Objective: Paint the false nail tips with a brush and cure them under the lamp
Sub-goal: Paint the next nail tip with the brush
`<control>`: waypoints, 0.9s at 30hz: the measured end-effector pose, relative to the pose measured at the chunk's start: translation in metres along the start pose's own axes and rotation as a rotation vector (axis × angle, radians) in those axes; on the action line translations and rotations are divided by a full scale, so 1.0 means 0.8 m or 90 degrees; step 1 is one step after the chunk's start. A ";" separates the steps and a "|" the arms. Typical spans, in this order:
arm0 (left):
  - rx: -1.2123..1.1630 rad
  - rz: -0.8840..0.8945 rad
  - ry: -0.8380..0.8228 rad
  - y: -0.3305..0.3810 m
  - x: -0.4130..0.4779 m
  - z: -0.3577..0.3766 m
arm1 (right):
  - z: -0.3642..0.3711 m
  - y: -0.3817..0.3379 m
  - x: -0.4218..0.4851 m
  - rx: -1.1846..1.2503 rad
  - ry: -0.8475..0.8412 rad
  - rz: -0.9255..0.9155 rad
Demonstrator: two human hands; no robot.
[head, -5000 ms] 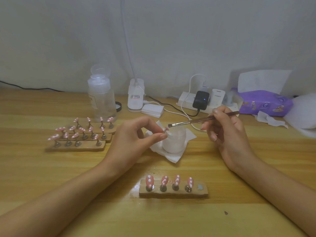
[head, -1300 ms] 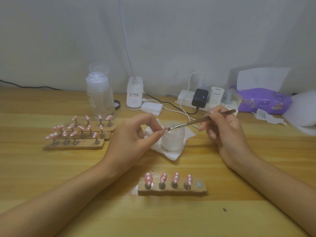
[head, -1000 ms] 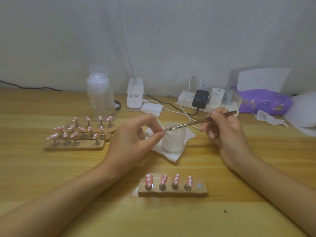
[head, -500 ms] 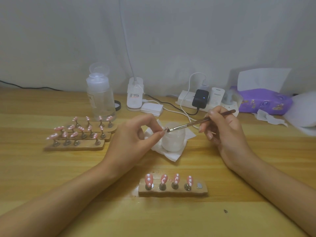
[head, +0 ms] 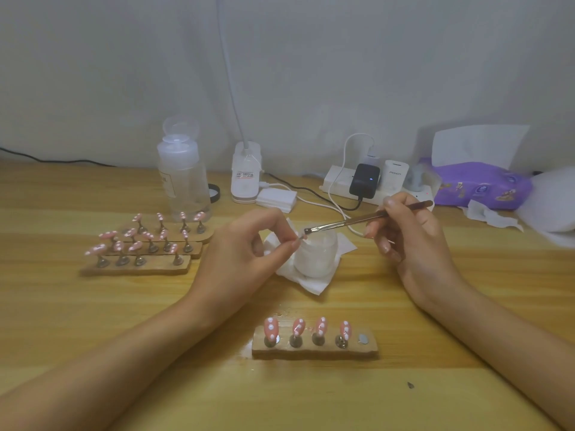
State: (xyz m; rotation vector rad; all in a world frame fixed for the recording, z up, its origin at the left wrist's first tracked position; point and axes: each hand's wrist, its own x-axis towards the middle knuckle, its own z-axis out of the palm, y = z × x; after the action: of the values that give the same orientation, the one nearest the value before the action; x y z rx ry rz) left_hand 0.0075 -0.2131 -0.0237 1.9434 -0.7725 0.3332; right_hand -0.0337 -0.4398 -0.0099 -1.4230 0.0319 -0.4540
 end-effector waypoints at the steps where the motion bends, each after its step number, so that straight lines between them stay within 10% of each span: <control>1: 0.003 0.003 0.000 0.000 0.000 0.000 | 0.001 0.000 -0.001 -0.011 -0.008 -0.004; 27: 0.022 0.017 -0.003 0.000 -0.001 0.000 | -0.001 0.000 -0.001 -0.013 0.013 -0.019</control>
State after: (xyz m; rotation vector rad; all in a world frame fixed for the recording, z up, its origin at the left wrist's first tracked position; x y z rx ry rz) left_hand 0.0072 -0.2128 -0.0240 1.9677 -0.8006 0.3607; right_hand -0.0346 -0.4403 -0.0101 -1.4399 0.0310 -0.4941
